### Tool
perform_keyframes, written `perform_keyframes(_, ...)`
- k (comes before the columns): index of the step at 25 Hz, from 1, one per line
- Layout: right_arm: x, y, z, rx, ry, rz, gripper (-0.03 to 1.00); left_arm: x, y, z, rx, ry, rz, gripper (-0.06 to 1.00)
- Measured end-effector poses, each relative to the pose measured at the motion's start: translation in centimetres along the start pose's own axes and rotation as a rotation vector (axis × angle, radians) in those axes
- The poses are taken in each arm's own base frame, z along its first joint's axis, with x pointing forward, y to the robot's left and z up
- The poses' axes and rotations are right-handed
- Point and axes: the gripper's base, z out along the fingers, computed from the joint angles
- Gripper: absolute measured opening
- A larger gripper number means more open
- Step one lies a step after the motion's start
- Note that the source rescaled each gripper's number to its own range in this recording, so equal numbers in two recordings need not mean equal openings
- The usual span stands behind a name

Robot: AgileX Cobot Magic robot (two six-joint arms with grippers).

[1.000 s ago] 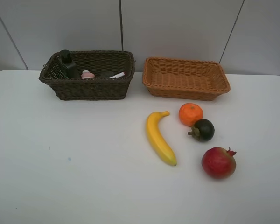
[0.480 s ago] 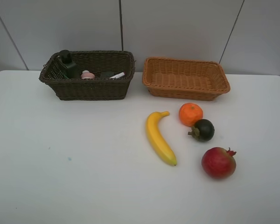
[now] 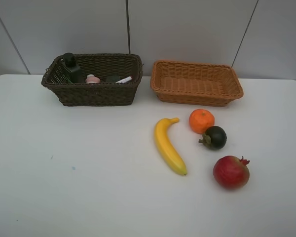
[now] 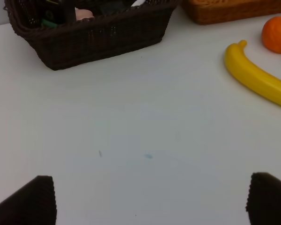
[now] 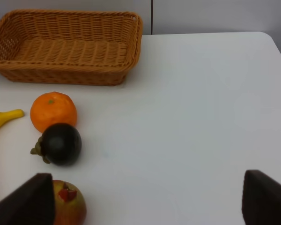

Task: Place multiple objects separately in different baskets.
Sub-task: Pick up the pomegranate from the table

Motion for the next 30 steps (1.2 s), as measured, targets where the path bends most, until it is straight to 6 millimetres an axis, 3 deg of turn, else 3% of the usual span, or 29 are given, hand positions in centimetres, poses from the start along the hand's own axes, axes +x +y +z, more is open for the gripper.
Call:
perform_keyframes(9, -0.5, -0.1, 0.9, 0.017, 0.063, 0.026, 0.8, 0.0, 0.0, 0.0, 0.0, 0.0, 0.0, 1.0)
perform_keyframes(12, -1.3, -0.2, 3.0, 0.038, 0.207, 0.033, 0.81, 0.0, 0.0, 0.0, 0.0, 0.0, 0.0, 1.0)
perform_keyframes(17, -2.8, 0.0, 7.4, 0.032, 0.483, 0.028, 0.94, 0.0, 0.0, 0.0, -0.01, 0.0, -0.005, 1.0)
perform_keyframes(24, -4.5, 0.9, 14.1, -0.024, 0.816, 0.076, 0.96, 0.0, 0.0, 0.1, -0.042, -0.001, -0.02, 1.0)
perform_keyframes(30, -5.8, 4.2, 16.4, -0.214, 0.901, 0.119, 0.96, 0.0, 0.0, 0.1, -0.042, -0.001, -0.02, 1.0)
